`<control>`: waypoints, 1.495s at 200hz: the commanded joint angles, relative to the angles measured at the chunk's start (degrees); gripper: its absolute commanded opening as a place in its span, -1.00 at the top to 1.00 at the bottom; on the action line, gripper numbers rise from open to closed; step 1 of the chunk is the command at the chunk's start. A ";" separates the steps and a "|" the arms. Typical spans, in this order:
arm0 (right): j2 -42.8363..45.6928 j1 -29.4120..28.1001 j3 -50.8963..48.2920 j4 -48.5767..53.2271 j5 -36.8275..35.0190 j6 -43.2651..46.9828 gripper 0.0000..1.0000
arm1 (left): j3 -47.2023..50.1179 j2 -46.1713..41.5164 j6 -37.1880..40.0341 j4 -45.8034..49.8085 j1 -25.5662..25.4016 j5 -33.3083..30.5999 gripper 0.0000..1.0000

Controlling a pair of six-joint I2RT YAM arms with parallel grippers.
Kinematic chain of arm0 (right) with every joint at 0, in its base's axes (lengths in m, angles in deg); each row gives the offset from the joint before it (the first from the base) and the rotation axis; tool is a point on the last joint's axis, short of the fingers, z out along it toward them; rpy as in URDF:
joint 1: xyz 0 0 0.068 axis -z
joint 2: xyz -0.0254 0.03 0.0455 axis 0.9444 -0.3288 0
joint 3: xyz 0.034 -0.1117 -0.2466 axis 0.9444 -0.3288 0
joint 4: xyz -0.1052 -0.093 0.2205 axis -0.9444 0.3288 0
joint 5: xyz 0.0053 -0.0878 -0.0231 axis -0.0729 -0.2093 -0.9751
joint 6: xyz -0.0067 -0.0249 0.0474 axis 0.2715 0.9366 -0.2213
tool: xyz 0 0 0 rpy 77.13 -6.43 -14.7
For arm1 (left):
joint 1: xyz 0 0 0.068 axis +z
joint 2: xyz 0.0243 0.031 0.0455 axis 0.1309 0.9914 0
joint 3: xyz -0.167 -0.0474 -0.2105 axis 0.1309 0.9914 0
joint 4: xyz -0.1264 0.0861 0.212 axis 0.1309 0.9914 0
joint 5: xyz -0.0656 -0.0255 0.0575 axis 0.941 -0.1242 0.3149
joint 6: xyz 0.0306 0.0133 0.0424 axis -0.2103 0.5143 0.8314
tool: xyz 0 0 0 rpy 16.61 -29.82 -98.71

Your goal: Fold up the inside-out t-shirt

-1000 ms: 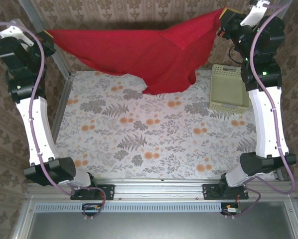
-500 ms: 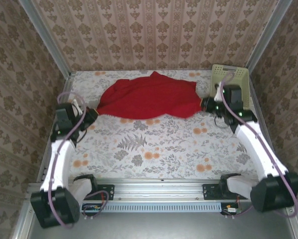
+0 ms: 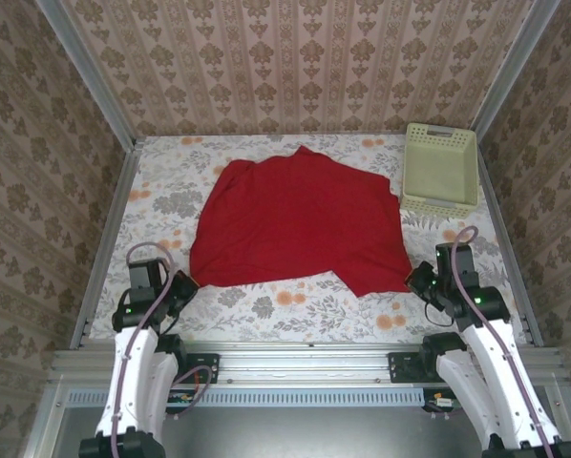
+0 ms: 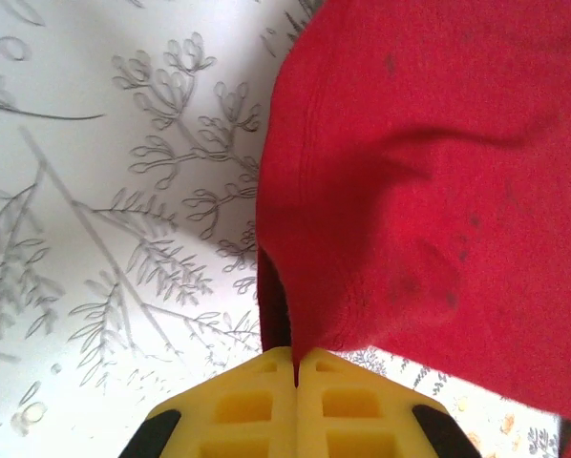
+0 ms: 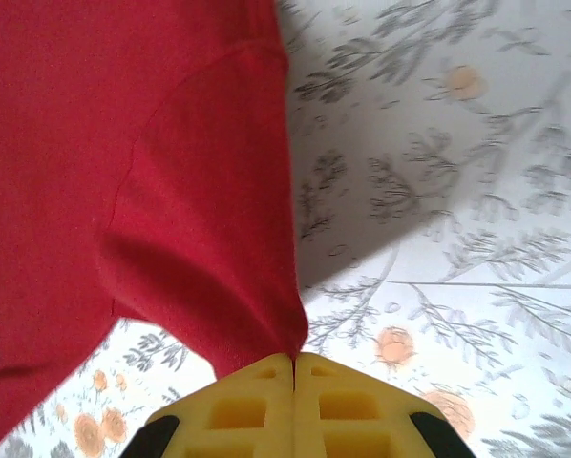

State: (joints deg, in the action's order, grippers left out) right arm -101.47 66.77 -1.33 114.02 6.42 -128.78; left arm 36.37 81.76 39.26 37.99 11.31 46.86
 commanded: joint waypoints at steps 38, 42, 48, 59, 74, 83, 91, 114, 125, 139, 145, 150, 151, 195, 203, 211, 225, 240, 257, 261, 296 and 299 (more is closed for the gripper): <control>3.75 0.34 5.84 10.70 -8.52 -4.09 1.00 | -2.56 -10.91 -4.90 11.21 -0.14 -8.17 1.00; 3.68 0.34 5.87 11.16 -8.70 -4.19 1.00 | -2.39 -10.75 -4.98 11.16 -0.21 -8.16 1.00; 3.66 0.34 5.82 11.78 -8.74 -4.54 1.00 | -2.28 -10.47 -5.21 11.22 -0.19 -8.30 1.00; 3.83 0.34 5.18 13.14 -8.65 -5.40 1.00 | -1.82 -9.99 -5.77 11.74 -0.23 -8.45 1.00; 5.10 0.34 4.12 14.97 -9.55 -7.04 0.87 | -1.65 -10.15 -6.37 13.24 -0.28 -8.86 0.63; 6.34 0.34 4.00 16.00 -11.13 -7.83 0.50 | -1.72 -10.65 -6.67 13.66 -0.27 -8.59 0.39; 7.43 0.34 4.47 16.67 -12.99 -7.99 0.14 | -2.26 -11.08 -7.04 14.15 -0.25 -8.40 0.23; 7.44 0.44 7.87 15.21 -16.09 -6.86 -0.41 | -7.82 -10.43 -7.00 14.83 -0.27 -10.34 -0.22; 5.30 0.43 9.46 12.24 -15.59 -4.82 -0.50 | -11.70 -8.51 -5.78 13.30 -0.21 -11.39 -0.28; 0.42 0.35 12.78 9.07 -15.00 -1.73 -0.57 | -16.27 -3.17 -3.78 9.84 -0.28 -11.53 -0.31; -1.71 0.26 13.98 7.21 -14.01 -0.24 -0.58 | -17.92 -0.09 -2.42 7.20 -0.45 -10.68 -0.32; -3.59 0.19 15.04 5.90 -13.27 0.64 -0.60 | -19.45 3.20 -1.36 5.44 -0.73 -9.97 -0.32; -4.05 0.18 15.21 5.68 -13.11 0.93 -0.60 | -19.74 3.81 -1.20 5.18 -0.81 -9.86 -0.32; -23.93 -7.94 23.61 -8.51 -11.50 8.23 -0.63 | -38.20 36.49 8.37 -3.90 -13.87 -16.97 -0.46; -27.92 -9.69 25.46 -10.51 -11.46 9.45 -0.63 | -42.34 42.37 9.98 -4.14 -15.66 -18.32 -0.49; -31.83 -11.12 27.48 -12.07 -11.45 10.46 -0.63 | -46.36 48.03 11.93 -4.74 -16.78 -18.44 -0.50; -37.97 -13.18 30.54 -14.49 -11.05 12.61 -0.64 | -53.13 57.32 14.72 -4.72 -18.16 -19.92 -0.52; -44.30 -14.18 33.43 -16.08 -10.56 14.38 -0.64 | -61.70 66.80 17.61 -2.68 -19.13 -21.14 -0.52; -51.16 -14.43 35.76 -17.60 -10.39 16.02 -0.64 | -71.39 76.40 21.49 0.18 -20.29 -22.03 -0.52; -52.55 -14.43 36.29 -17.92 -10.46 16.44 -0.64 | -73.65 78.59 22.34 0.80 -20.62 -22.19 -0.52; -63.97 -14.48 41.91 -19.45 -9.56 19.04 -0.64 | -91.28 94.12 29.18 5.33 -23.14 -22.54 -0.54; -64.83 -14.45 42.32 -19.57 -9.56 19.24 -0.64 | -92.68 95.34 29.56 5.72 -23.29 -22.32 -0.54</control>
State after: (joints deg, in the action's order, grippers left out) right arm -160.98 52.39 36.99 96.41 -3.96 -113.02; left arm -47.47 170.65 61.32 38.02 -10.17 25.81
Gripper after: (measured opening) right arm 0.821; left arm 0.770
